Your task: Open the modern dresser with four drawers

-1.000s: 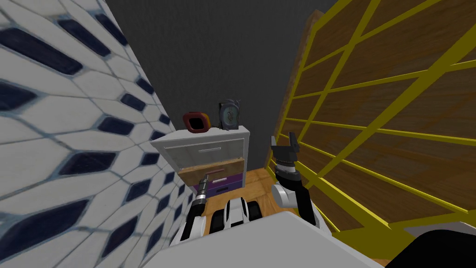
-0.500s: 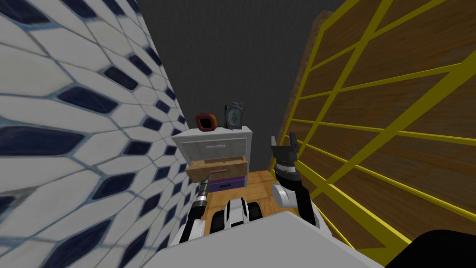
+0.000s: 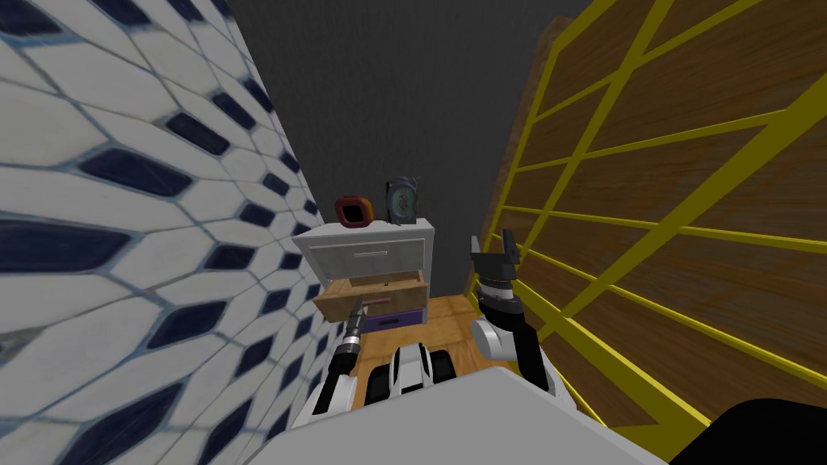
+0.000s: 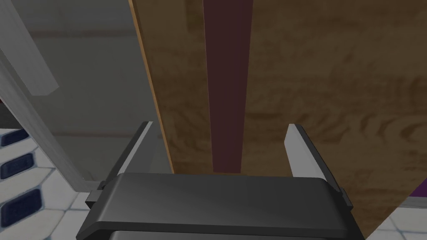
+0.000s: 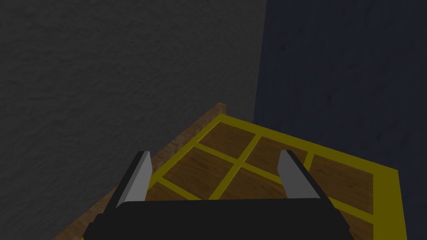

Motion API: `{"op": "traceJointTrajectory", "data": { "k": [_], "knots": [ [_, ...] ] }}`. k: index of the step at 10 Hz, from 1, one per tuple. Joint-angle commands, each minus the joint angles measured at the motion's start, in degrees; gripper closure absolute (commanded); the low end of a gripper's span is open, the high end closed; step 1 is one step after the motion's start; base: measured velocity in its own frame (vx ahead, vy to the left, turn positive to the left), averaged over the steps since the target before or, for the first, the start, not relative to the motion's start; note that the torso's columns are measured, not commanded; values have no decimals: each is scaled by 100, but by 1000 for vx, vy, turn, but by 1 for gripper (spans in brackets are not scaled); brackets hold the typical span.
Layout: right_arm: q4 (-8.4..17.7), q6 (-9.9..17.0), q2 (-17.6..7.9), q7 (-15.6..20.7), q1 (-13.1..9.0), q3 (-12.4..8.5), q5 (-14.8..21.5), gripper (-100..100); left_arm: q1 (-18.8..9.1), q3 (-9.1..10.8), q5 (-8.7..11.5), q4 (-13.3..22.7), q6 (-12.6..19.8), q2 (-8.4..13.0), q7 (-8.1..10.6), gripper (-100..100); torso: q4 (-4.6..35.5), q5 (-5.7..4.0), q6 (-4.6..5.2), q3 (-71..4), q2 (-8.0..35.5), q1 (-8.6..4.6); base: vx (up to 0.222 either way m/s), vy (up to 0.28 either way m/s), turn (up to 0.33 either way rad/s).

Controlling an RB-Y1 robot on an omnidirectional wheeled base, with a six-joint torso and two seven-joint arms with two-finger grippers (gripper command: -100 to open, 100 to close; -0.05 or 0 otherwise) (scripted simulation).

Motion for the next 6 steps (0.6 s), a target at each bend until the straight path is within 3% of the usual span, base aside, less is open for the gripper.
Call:
{"op": "traceJointTrajectory", "data": {
  "k": [1, 2, 6],
  "knots": [
    [0, 0, 0, 0, 1, 0, 0, 0, -52, 14, 5, -57, 99, 6, 1, -100, -1, 1, 3, -12, -22, 2, 39, -11, 1],
    [0, 0, 0, 0, 1, 0, 0, 0, -57, 16, 6, -64, 133, 6, 1, 100, -1, 0, 3, -8, -11, -1, 5, -2, 0],
    [1, 1, 0, 0, -2, 0, 0, 0, 30, -40, -13, -280, 232, 61, 53, 100, 28, -14, -12, 34, 60, -11, -159, 0, 18]
  ]
}}
